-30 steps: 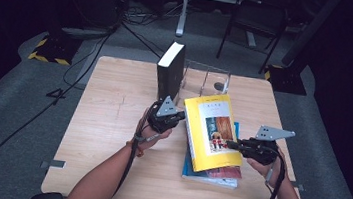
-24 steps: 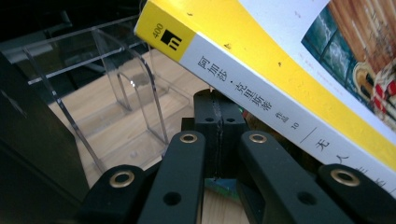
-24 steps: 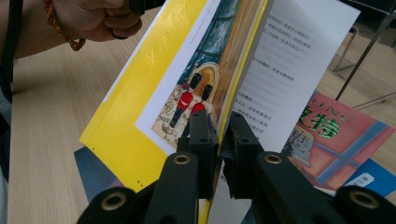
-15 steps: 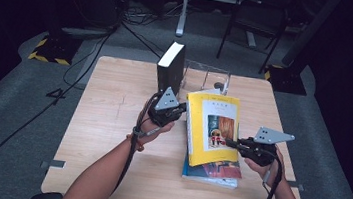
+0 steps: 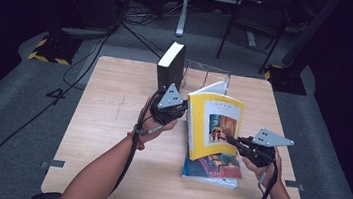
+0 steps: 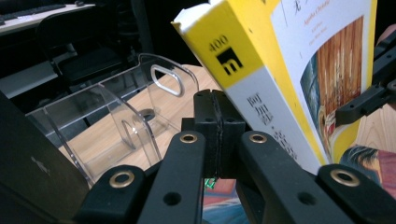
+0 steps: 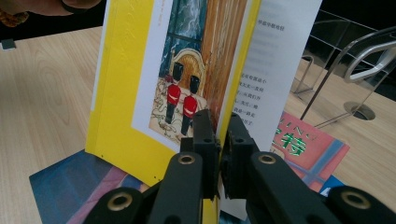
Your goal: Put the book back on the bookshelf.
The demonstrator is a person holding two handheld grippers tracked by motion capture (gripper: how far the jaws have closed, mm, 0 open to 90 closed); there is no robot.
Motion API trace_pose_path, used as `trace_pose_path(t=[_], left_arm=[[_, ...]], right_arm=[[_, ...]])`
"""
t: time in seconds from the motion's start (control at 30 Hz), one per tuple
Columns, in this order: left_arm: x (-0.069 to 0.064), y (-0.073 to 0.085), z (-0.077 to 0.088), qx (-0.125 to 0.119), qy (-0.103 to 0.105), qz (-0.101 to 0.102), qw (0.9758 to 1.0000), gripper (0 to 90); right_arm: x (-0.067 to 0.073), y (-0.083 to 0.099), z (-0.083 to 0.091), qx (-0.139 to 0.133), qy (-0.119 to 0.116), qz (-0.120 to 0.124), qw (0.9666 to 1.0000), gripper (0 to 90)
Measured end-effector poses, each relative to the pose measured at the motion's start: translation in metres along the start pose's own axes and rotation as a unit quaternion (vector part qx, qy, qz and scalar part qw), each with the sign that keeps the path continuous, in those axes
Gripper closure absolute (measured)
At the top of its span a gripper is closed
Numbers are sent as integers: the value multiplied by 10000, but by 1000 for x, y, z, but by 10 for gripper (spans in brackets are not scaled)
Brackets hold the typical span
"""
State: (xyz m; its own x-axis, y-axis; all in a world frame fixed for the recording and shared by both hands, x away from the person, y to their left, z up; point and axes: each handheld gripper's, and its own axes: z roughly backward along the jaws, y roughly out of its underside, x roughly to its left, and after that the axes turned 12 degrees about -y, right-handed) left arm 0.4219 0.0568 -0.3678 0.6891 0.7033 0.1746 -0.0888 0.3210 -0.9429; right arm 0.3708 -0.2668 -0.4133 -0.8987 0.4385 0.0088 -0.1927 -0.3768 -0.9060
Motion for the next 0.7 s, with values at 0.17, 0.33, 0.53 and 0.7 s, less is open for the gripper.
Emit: trace_pose_path(t=[0.17, 0.33, 0.53, 0.7], left_arm=[[-2, -4, 1, -56, 90, -54, 9999, 893], [-4, -3, 4, -119, 189, -49, 9997, 888], [-8, 1, 7, -126, 307, -94, 9994, 851], [-10, 5, 10, -39, 271, -143, 9995, 772]], right_arm=[[3, 6, 2, -116, 66, 58, 9999, 862], [8, 9, 7, -172, 0, 151, 9997, 862], [12, 14, 11, -189, -12, 290, 9994, 862], [14, 16, 12, -177, -17, 383, 9991, 862]])
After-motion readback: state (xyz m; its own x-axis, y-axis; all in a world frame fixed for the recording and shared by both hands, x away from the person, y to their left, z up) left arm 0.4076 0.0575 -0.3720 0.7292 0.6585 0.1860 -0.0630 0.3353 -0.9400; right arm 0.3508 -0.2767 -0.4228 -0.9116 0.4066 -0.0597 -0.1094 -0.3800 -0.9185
